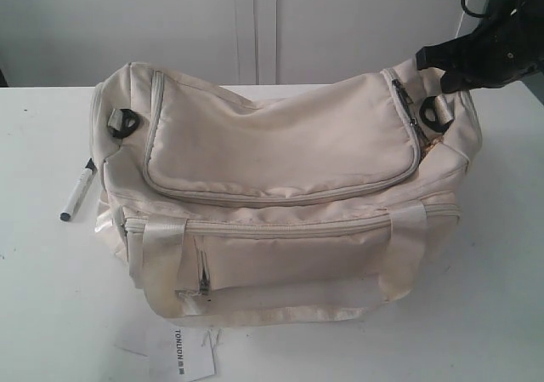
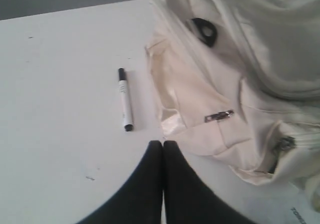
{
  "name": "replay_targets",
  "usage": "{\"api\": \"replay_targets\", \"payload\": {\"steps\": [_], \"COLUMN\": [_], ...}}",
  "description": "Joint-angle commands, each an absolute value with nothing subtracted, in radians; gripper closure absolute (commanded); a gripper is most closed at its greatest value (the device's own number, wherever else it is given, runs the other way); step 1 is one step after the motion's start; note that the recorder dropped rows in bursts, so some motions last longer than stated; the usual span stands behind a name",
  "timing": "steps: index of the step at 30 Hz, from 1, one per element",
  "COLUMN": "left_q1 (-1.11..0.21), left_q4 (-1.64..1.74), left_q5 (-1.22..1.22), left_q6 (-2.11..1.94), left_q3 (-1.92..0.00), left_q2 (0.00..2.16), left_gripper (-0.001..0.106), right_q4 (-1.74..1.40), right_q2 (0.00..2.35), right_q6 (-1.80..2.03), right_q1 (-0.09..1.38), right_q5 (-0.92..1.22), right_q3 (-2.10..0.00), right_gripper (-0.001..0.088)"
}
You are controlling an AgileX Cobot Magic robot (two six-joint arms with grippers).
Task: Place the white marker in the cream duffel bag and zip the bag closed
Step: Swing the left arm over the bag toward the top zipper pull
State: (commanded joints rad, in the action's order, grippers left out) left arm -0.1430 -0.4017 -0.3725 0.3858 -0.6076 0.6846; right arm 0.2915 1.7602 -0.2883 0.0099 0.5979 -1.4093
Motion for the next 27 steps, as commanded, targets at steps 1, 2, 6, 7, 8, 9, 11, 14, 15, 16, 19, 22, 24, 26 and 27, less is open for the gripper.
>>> {"api": "replay_targets", "payload": {"steps": [1,2,6,7,8,9,11,14,15,16,19,22,24,26,27], "left_q1": [-0.149,-0.157,-0.185,-0.192,-0.203,-0.213,-0.23,-0.267,-0.28,-0.296,-0.348,-0.396,-0.427,-0.463,-0.481], "left_q4": [-0.428,-0.455,-0.514,-0.527,-0.541,-0.554,-0.578,-0.599,-0.599,-0.599,-0.599,-0.599,-0.599,-0.599,-0.599], "left_q5": [-0.375,-0.378,-0.393,-0.393,-0.39,-0.39,-0.39,-0.39,-0.39,-0.386,-0.371,-0.367,-0.367,-0.364,-0.359], "left_q6": [0.417,0.444,0.512,0.525,0.543,0.559,0.581,0.605,0.606,0.606,0.606,0.615,0.625,0.625,0.629], "left_q3": [-0.613,-0.623,-0.661,-0.67,-0.679,-0.688,-0.706,-0.74,-0.749,-0.761,-0.79,-0.821,-0.84,-0.858,-0.865], "left_q2": [0.697,0.713,0.771,0.781,0.792,0.803,0.821,0.852,0.859,0.87,0.904,0.943,0.97,0.999,1.014], "left_gripper": [0.105,0.105,0.105,0.105,0.105,0.105,0.105,0.105,0.105,0.105,0.105,0.105,0.105,0.105,0.105], "right_q4": [0.292,0.292,0.292,0.292,0.292,0.292,0.292,0.292,0.292,0.292,0.292,0.292,0.292,0.292,0.292], "right_q2": [1.76,1.76,1.76,1.76,1.76,1.76,1.76,1.76,1.76,1.76,1.76,1.76,1.76,1.76,1.76], "right_q6": [-0.288,-0.288,-0.288,-0.288,-0.288,-0.288,-0.288,-0.288,-0.288,-0.288,-0.288,-0.288,-0.288,-0.288,-0.288], "right_q1": [0.01,0.01,0.01,0.01,0.01,0.01,0.01,0.01,0.01,0.01,0.01,0.01,0.01,0.01,0.01], "right_q5": [0.598,0.598,0.598,0.598,0.598,0.598,0.598,0.598,0.598,0.598,0.598,0.598,0.598,0.598,0.598], "right_q3": [-1.409,-1.409,-1.409,-1.409,-1.409,-1.409,-1.409,-1.409,-1.409,-1.409,-1.409,-1.409,-1.409,-1.409,-1.409], "right_gripper": [0.0868,0.0868,0.0868,0.0868,0.0868,0.0868,0.0868,0.0868,0.0868,0.0868,0.0868,0.0868,0.0868,0.0868,0.0868]}}
